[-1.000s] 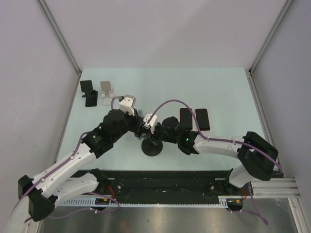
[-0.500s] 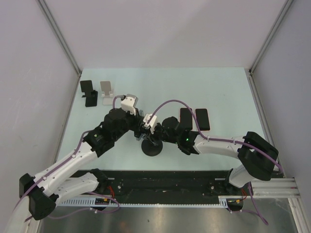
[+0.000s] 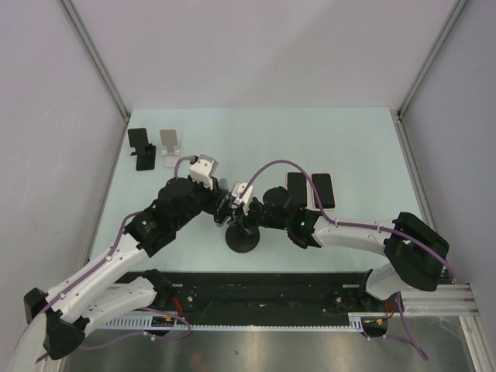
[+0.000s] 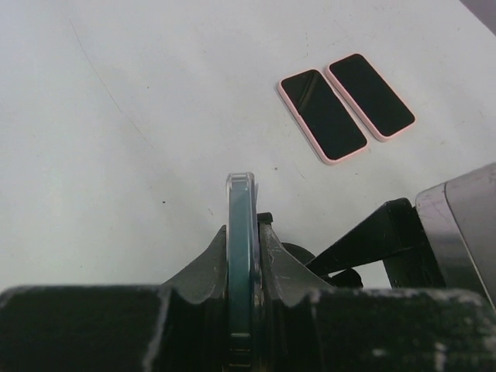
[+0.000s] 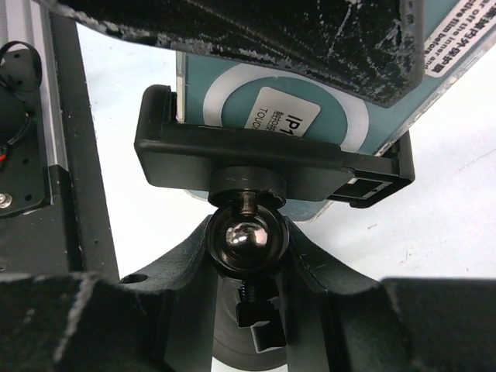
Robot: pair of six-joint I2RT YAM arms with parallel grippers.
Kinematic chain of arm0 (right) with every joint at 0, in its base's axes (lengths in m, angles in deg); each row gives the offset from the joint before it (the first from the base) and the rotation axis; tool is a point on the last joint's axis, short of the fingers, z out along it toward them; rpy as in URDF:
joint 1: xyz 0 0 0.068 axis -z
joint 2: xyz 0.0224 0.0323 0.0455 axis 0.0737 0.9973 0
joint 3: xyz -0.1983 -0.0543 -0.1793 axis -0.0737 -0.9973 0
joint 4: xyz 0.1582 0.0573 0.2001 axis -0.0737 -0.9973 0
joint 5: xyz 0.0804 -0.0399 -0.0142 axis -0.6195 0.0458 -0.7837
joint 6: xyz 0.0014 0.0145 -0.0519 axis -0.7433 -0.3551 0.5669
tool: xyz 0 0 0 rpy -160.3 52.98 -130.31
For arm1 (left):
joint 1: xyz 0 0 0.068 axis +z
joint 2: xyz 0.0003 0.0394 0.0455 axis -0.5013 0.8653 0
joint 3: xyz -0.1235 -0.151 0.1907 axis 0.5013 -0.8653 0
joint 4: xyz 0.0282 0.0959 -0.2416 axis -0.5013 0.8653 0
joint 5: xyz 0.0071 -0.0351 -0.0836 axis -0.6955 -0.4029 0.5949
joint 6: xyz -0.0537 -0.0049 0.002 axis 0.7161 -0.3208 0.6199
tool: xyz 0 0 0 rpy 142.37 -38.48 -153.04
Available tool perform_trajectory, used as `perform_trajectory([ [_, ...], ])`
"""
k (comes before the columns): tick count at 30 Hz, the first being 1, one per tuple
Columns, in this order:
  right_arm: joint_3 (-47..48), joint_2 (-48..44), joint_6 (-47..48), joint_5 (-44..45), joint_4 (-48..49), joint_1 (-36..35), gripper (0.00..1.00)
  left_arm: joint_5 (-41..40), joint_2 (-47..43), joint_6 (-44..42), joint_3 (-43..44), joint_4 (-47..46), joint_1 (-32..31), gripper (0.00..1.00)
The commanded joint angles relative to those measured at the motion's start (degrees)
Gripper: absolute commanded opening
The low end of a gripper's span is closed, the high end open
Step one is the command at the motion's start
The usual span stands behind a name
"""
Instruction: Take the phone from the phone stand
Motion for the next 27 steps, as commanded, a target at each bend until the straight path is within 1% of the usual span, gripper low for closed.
perform_trajectory([
  [1, -1.59, -1.76, -0.08, 2.55, -4.1, 2.43, 0.0, -9.1, -5.22, -12.2, -0.02, 1.85, 2.13, 0.0],
  [6, -1.59, -1.4, 0.27, 1.58, -4.54, 3.13, 0.0, -9.45, -7.86, -14.23, -2.04, 1.94, 3.0, 0.0],
  [11, -1.58, -0.61, 0.36, 1.58, -3.67, 3.57, 0.0, -7.7, -10.58, -13.62, -3.53, 1.85, 4.5, 0.0],
  [14, -1.5, 0.09, 0.01, 2.28, -1.38, 4.01, 0.0, -9.01, -11.2, -12.48, -3.53, 1.76, 4.76, 0.0],
  [17, -1.41, 0.97, -0.34, 2.89, 1.78, 4.45, 0.0, -12.0, -12.16, -11.25, -3.97, 1.59, 5.2, 0.0],
  [18, -1.24, 1.32, -0.43, 2.98, 3.35, 4.88, 0.0, -13.57, -12.34, -8.9, -4.23, 1.32, 5.38, 0.0],
  [22, 1.65, 4.57, 0.18, 4.12, 6.53, 5.85, 0.0, -18.93, -14.09, -3.87, -5.47, 1.14, 6.95, 0.0],
  [27, 6.05, 10.97, 0.97, 6.49, 11.36, 6.47, 0.0, -21.49, -17.08, 0.7, -6.26, 1.06, 8.63, 0.0],
])
